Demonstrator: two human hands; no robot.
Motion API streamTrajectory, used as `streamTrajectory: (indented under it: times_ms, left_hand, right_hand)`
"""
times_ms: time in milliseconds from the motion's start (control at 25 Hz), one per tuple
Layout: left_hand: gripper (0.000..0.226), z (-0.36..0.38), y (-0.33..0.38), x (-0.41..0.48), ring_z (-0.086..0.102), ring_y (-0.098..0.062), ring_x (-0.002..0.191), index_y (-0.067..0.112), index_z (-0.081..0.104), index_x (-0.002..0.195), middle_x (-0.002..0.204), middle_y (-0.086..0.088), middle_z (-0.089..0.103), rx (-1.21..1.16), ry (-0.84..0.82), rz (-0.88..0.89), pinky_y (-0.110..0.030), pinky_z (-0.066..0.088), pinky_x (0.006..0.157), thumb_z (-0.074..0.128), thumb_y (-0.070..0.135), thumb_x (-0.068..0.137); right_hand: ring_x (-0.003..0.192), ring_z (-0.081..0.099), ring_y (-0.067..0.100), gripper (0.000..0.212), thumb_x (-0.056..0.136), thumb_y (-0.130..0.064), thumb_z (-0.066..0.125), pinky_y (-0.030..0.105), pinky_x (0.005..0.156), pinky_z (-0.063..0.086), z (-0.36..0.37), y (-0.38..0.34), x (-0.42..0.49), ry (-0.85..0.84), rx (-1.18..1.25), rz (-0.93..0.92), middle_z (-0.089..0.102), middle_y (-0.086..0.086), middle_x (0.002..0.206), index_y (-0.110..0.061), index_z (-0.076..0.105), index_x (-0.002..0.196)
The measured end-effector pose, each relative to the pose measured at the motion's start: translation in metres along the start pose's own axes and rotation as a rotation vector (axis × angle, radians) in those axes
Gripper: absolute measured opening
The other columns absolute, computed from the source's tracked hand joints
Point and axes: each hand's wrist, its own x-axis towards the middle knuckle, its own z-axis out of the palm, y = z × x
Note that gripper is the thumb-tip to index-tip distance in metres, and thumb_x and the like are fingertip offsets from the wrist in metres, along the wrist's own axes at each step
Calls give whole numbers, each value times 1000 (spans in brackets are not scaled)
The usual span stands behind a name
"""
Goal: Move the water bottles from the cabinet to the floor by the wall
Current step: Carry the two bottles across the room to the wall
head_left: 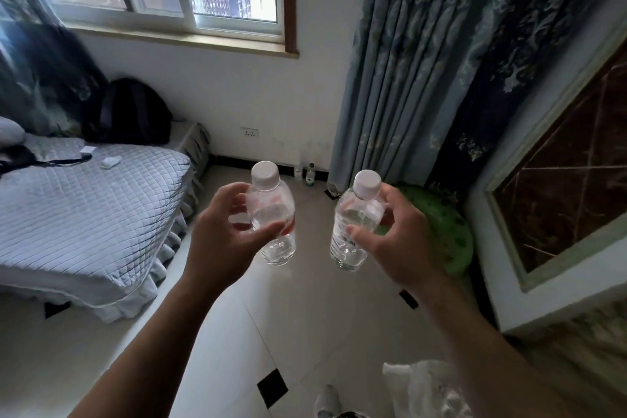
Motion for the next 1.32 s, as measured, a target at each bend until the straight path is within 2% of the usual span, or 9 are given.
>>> streamTrajectory:
  times_ms: [80, 120, 240, 480, 680, 800, 960, 1160, 1320]
  left_hand:
    - [68, 9, -7, 29, 67, 0, 92, 30, 56, 113, 102, 7, 68, -5, 25, -10, -12, 53, 68, 90, 44, 57]
    - [69, 13, -13, 45, 67, 1, 92, 31, 56, 113, 103, 8, 68, -8, 32, -16, -12, 53, 69, 91, 45, 56]
    - [73, 20, -28, 87, 66, 1, 93, 31, 56, 114, 103, 10, 68, -14, 53, -44, -15, 55, 71, 89, 53, 52]
    - [66, 22, -74, 174, 66, 2, 94, 32, 56, 113, 102, 12, 67, 3, 65, -63, -15, 55, 71, 92, 39, 58]
    - [65, 6, -127, 270, 67, 1, 93, 29, 57, 115, 101, 12, 68, 2, 61, -79, -19, 57, 74, 93, 32, 60]
    - [64, -10, -155, 328, 67, 3, 92, 31, 57, 114, 101, 15, 68, -17, 49, -89, -19, 56, 76, 88, 37, 58]
    - [65, -35, -187, 402, 67, 3, 92, 31, 58, 114, 100, 17, 68, -26, 23, -107, -26, 58, 78, 86, 42, 56]
    - [65, -51, -223, 476, 68, -5, 96, 34, 58, 113, 101, 12, 69, -71, -22, -138, -37, 60, 79, 84, 47, 55]
    - [66, -52, -251, 535, 68, -7, 98, 33, 59, 113, 104, 10, 70, -67, -52, -178, -38, 60, 81, 83, 46, 53]
  right_hand:
    - [86, 60, 0, 61, 67, -24, 83, 14, 72, 46, -2, 3, 41, -23, -5, -13, 65, -8, 102, -28, 58, 123]
    - [86, 60, 0, 62, 67, -23, 84, 15, 73, 47, 0, 6, 63, -33, 4, -16, 66, -7, 102, -28, 58, 123]
    - [87, 63, 2, 63, 67, -22, 83, 23, 76, 52, 13, 11, 120, -66, 20, -17, 68, -5, 103, -27, 57, 124]
    - [89, 66, 10, 66, 61, -39, 76, 40, 81, 57, 67, 25, 212, -124, 9, -24, 69, -8, 102, -33, 55, 123]
    - [90, 65, 10, 62, 63, -33, 79, 36, 82, 56, 130, 13, 299, -113, -8, -16, 68, -8, 102, -33, 57, 121]
    - [91, 65, 11, 63, 61, -37, 76, 38, 83, 56, 173, 2, 351, -113, -2, 2, 68, -8, 103, -32, 57, 120]
    - [95, 64, 10, 64, 61, -40, 75, 36, 85, 55, 223, -16, 411, -114, -17, 7, 68, -11, 106, -31, 57, 121]
    - [93, 66, 12, 66, 58, -45, 72, 38, 84, 55, 265, -27, 477, -113, -4, 18, 69, -10, 102, -34, 57, 121]
    - [92, 64, 10, 62, 60, -41, 73, 36, 84, 55, 298, -25, 536, -108, -10, 14, 68, -15, 101, -35, 57, 119]
